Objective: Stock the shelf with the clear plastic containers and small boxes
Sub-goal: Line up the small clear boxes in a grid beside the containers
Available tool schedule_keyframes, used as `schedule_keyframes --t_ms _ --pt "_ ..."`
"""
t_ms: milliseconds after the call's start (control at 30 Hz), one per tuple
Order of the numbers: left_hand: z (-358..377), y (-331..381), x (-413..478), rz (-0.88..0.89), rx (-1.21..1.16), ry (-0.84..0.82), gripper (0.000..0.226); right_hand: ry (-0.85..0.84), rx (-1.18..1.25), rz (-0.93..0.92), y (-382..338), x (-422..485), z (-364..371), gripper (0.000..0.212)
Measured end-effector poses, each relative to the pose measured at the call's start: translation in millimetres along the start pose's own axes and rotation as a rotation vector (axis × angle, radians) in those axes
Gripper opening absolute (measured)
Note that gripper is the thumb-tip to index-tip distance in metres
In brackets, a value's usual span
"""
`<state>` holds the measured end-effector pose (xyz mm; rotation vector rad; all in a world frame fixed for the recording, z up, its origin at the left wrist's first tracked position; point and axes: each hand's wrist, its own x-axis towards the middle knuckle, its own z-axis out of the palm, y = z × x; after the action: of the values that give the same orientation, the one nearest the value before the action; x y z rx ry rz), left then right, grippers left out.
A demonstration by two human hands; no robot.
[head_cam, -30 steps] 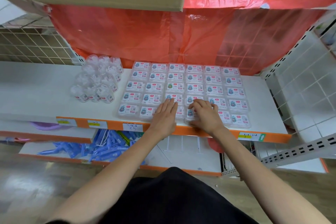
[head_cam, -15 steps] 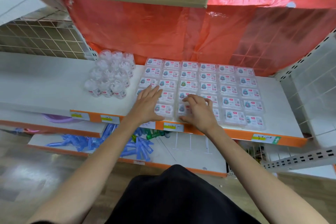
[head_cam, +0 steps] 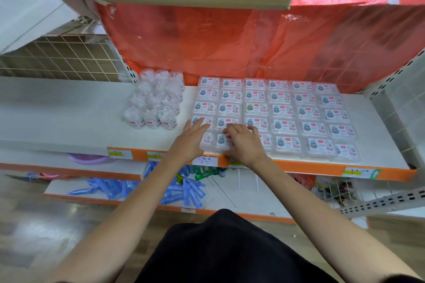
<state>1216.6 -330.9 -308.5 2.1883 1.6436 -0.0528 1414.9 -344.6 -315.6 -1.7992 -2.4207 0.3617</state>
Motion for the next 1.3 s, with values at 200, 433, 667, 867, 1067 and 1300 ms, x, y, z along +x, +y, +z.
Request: schedule_keyframes --t_ms 200,433,667,867,1067,1300 --pt "2.7 -1.9 2.6 0.005 0.037 0.051 0.085 -0.005 0.032 0.027 0.7 -1.7 1.1 0.056" --pt "3.4 3.7 9.4 -0.008 0.030 0.061 0.083 -0.003 0.044 0.031 6.5 2.8 -2.7 0.055" --pt "8.6 1.8 10.1 0.001 0.014 0.060 0.087 -0.024 0.064 0.029 10.8 4.3 -1.9 0.063" --pt "11.2 9.7 16.2 -0.025 -0.003 0.069 0.111 0.053 0.113 0.029 25.9 -9.3 -2.9 0.094" --pt "17.4 22.7 24.5 0.008 -0.015 0.029 0.120 0.058 0.004 0.129 65.7 -25.2 -12.2 0.097" --pt "14.8 26.1 27.3 -0.009 0.002 0.041 0.106 -0.002 0.009 0.081 78.9 -20.1 -12.6 0.088"
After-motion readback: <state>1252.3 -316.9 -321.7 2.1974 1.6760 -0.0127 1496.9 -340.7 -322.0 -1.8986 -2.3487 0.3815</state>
